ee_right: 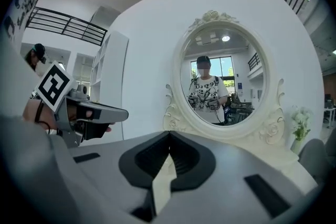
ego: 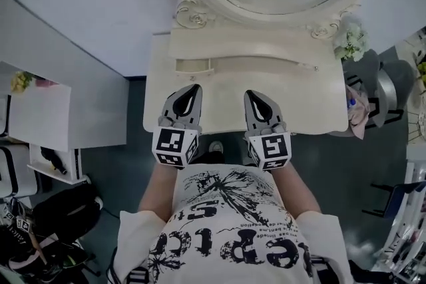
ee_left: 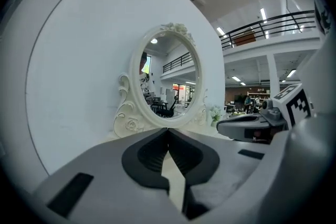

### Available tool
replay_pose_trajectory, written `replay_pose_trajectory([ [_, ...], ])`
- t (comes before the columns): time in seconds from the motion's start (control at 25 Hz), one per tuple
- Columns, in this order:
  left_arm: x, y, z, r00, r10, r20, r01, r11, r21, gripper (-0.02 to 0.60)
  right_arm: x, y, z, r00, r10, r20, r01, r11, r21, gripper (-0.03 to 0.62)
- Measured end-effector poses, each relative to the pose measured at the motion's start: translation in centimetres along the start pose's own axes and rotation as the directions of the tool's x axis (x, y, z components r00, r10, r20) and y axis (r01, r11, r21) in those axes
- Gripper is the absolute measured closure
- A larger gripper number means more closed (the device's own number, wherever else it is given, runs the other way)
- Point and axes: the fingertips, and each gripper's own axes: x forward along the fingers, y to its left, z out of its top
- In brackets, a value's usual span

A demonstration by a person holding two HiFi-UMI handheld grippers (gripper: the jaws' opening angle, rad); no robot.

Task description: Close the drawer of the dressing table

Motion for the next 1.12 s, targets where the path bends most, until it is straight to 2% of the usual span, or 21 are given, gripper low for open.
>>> replay_pose_trajectory([
  [0.2, 0.9, 3.7, -2.2, 0.998, 0.044, -0.05, -0.046, 0.998, -0.039, 0.563, 4.0, 1.0, -1.0, 0.998, 0.049, -0.046, -0.048, 0.999, 0.024, 0.577],
  [0.4, 2.2, 5.5, -4.7, 0.995, 0.071, -0.075, -0.076, 0.994, -0.076, 0.563, 7.4, 0.8, -2.3, 0.991, 0.102, -0.085, -0.102, 0.995, 0.008, 0.577],
  [0.68, 4.7, 7.0, -9.6, 0.989, 0.096, -0.109, -0.108, 0.989, -0.104, 0.563, 11.2, 0.6, -6.0, 0.966, 0.2, -0.163, -0.203, 0.979, -0.003, 0.577],
  [0.76, 5.6, 7.5, -11.4, 0.988, 0.103, -0.118, -0.114, 0.989, -0.091, 0.563, 12.3, 0.4, -7.3, 0.959, 0.218, -0.178, -0.222, 0.975, -0.002, 0.577],
  [0.92, 6.9, 8.7, -15.6, 0.976, 0.124, -0.177, -0.131, 0.991, -0.031, 0.563, 14.0, 0.2, -10.4, 0.942, 0.254, -0.218, -0.257, 0.966, 0.012, 0.577],
  [1.12, 8.2, 9.0, -20.5, 0.953, 0.13, -0.274, -0.16, 0.983, -0.093, 0.561, 15.1, 0.0, -13.5, 0.921, 0.287, -0.265, -0.29, 0.957, 0.026, 0.577],
])
